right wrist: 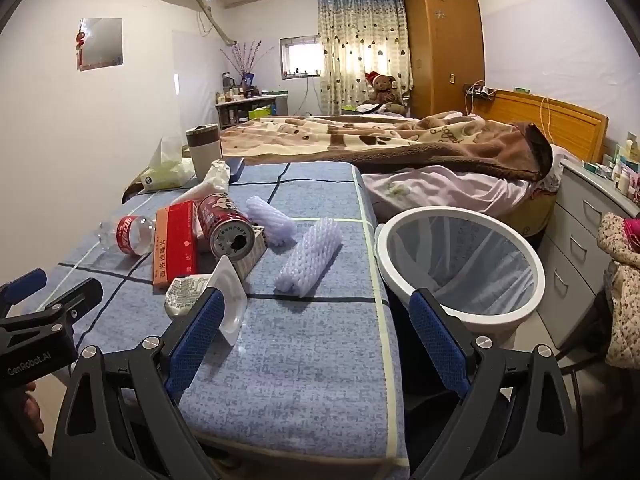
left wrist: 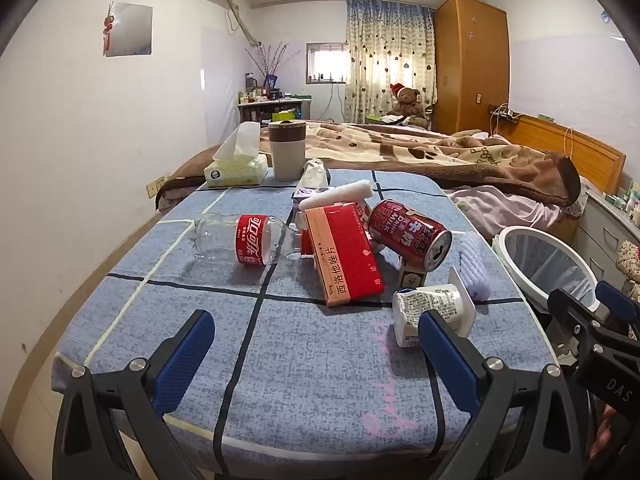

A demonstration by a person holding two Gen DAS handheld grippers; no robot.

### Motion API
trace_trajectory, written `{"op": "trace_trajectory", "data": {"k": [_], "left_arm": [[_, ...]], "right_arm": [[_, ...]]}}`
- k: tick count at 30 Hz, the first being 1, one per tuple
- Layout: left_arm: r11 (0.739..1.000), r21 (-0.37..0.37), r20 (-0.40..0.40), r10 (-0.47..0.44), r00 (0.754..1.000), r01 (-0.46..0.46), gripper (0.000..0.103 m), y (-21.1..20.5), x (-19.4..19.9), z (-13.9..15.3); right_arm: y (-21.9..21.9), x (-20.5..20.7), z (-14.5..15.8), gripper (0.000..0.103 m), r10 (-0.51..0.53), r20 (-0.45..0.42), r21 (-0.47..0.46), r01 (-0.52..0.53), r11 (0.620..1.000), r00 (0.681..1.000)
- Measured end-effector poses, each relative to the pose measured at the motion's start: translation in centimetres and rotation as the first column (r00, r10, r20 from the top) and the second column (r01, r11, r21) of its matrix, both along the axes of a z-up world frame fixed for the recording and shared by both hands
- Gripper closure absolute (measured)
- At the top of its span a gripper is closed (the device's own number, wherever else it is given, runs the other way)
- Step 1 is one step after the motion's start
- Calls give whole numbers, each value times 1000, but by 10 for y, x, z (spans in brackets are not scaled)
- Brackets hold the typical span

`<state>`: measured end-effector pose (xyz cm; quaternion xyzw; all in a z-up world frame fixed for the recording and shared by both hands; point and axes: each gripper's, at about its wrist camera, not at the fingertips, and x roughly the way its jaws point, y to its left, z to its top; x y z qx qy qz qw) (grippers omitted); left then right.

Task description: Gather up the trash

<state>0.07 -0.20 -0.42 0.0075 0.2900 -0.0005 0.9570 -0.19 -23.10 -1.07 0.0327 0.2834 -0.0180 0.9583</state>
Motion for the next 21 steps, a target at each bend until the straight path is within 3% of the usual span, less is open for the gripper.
{"op": "trace_trajectory", "data": {"k": [21], "left_arm": [[1000,-11,-5,1,1000,-1,0,1,-1,3]], "right_arm": [[1,-1,1,8,-3,8,-1,3,1000,1000]]}}
